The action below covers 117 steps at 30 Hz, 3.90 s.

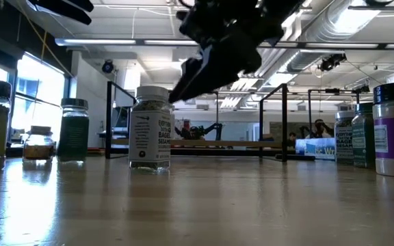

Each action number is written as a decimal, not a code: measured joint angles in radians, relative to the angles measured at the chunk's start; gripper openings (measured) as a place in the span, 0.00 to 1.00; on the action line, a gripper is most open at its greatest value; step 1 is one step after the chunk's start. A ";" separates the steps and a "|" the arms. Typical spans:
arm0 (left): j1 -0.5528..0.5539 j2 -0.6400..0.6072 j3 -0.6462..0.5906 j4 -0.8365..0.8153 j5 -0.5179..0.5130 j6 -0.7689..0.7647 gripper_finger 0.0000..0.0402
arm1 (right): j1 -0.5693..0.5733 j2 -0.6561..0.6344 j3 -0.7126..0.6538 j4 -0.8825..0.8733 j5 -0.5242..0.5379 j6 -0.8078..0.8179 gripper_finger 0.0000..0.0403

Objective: Shelf spices
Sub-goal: Put the bottom white seasoning bottle on the shelf aligned with the other white seasoning bottle

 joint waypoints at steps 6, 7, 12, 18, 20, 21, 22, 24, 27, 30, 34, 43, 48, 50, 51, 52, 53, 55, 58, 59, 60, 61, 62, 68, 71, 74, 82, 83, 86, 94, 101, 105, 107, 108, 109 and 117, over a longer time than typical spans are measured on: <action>0.000 0.000 0.000 -0.004 0.002 0.000 0.67 | 0.005 0.117 0.000 0.078 -0.009 0.040 0.69; 0.000 0.000 0.000 -0.004 0.002 0.000 0.67 | 0.010 0.128 0.000 0.086 -0.018 0.052 0.69; 0.000 0.000 0.000 -0.004 0.002 0.000 0.67 | 0.061 0.140 0.000 0.086 -0.034 0.133 0.69; 0.000 0.000 0.000 -0.006 0.003 0.001 0.67 | 0.146 0.136 0.000 0.088 -0.057 0.209 0.69; 0.000 0.000 0.000 -0.008 0.003 0.001 0.67 | 0.170 0.136 0.001 0.089 -0.035 0.210 0.69; 0.000 0.000 0.000 -0.008 0.003 0.001 0.67 | 0.180 0.135 0.001 0.088 -0.003 0.222 0.69; 0.000 0.000 0.000 -0.008 0.003 0.002 0.67 | 0.186 0.129 0.001 0.080 0.033 0.241 0.69; 0.000 0.000 0.000 -0.014 0.003 0.002 0.67 | 0.189 0.110 0.001 0.062 0.084 0.283 0.69; 0.000 0.000 0.000 -0.015 0.004 0.002 0.67 | 0.194 0.061 0.003 0.023 0.151 0.370 0.69; 0.001 0.000 0.000 -0.015 0.001 0.002 0.67 | 0.224 0.014 0.002 -0.010 0.273 0.466 0.69; 0.001 0.000 -0.001 -0.012 0.001 0.002 0.67 | 0.316 0.012 0.001 0.029 0.522 0.589 0.69; 0.000 0.001 -0.002 -0.010 0.009 -0.010 0.67 | 0.426 0.066 0.000 0.242 0.840 0.726 0.69; 0.000 0.001 -0.002 -0.005 0.019 -0.025 0.67 | 0.392 0.070 0.000 0.264 0.830 0.780 0.69; 0.000 0.001 -0.002 -0.004 0.025 -0.027 0.67 | 0.385 0.080 0.000 0.301 0.821 0.750 0.69; 0.000 0.002 -0.002 -0.004 0.026 -0.027 0.67 | 0.385 0.088 0.000 0.321 0.816 0.729 0.69; 0.000 0.002 -0.002 -0.003 0.027 -0.027 0.67 | 0.385 0.098 0.000 0.363 0.798 0.708 0.69; 0.000 0.002 -0.002 0.001 0.028 -0.027 0.67 | 0.386 0.105 0.000 0.399 0.778 0.687 0.69; -0.003 0.002 -0.002 0.000 0.032 -0.027 0.67 | 0.387 0.128 0.000 0.459 0.763 0.674 0.69; -0.003 0.002 -0.002 0.002 0.036 -0.027 0.67 | 0.387 0.150 0.000 0.471 0.795 0.680 0.69; -0.004 0.004 -0.002 0.003 0.039 -0.032 0.67 | 0.386 0.152 -0.001 0.465 0.816 0.679 0.69; -0.004 0.005 -0.002 0.002 0.045 -0.036 0.67 | 0.384 0.156 -0.001 0.476 0.827 0.678 0.69; -0.004 0.007 -0.002 0.002 0.050 -0.037 0.67 | 0.381 0.157 0.000 0.487 0.832 0.671 0.69; -0.004 0.008 -0.002 0.002 0.051 -0.040 0.67 | 0.379 0.157 0.000 0.491 0.832 0.664 0.69; -0.004 0.026 -0.002 0.002 0.054 -0.045 0.67 | 0.365 0.158 0.000 0.482 0.773 0.648 0.69; -0.004 0.038 -0.002 0.002 0.054 -0.046 0.67 | 0.353 0.169 0.001 0.494 0.728 0.648 0.69; -0.004 0.043 -0.002 0.000 0.054 -0.051 0.67 | 0.352 0.188 0.001 0.494 0.721 0.644 0.69; -0.004 0.046 -0.002 0.001 0.054 -0.053 0.67 | 0.359 0.203 0.000 0.531 0.729 0.591 0.68; -0.004 0.046 -0.002 0.002 0.054 -0.052 0.67 | 0.359 0.204 0.000 0.533 0.729 0.585 0.66; -0.004 0.046 -0.002 -0.001 0.053 -0.052 0.67 | 0.359 0.204 0.000 0.536 0.724 0.582 0.58; -0.004 0.046 -0.002 -0.002 0.038 -0.052 0.67 | 0.342 0.199 0.001 0.557 0.676 0.529 0.48; -0.003 0.046 -0.002 -0.003 0.016 -0.052 0.67 | 0.185 0.076 0.001 0.532 0.514 0.403 0.48; -0.003 0.046 -0.002 -0.004 -0.002 -0.051 0.67 | 0.046 0.032 0.001 0.508 0.367 0.303 0.48; 0.002 0.046 -0.002 -0.004 -0.010 -0.044 0.67 | -0.028 0.029 0.001 0.507 0.291 0.278 0.48; 0.006 0.046 -0.002 -0.005 -0.011 -0.043 0.67 | -0.064 0.029 0.001 0.507 0.260 0.267 0.48; 0.011 0.043 -0.002 -0.007 -0.016 -0.043 0.67 | -0.097 0.029 0.001 0.504 0.231 0.255 0.48; 0.089 -0.018 -0.002 -0.010 -0.057 0.043 0.67 | -0.281 0.044 0.001 0.513 0.062 0.228 0.48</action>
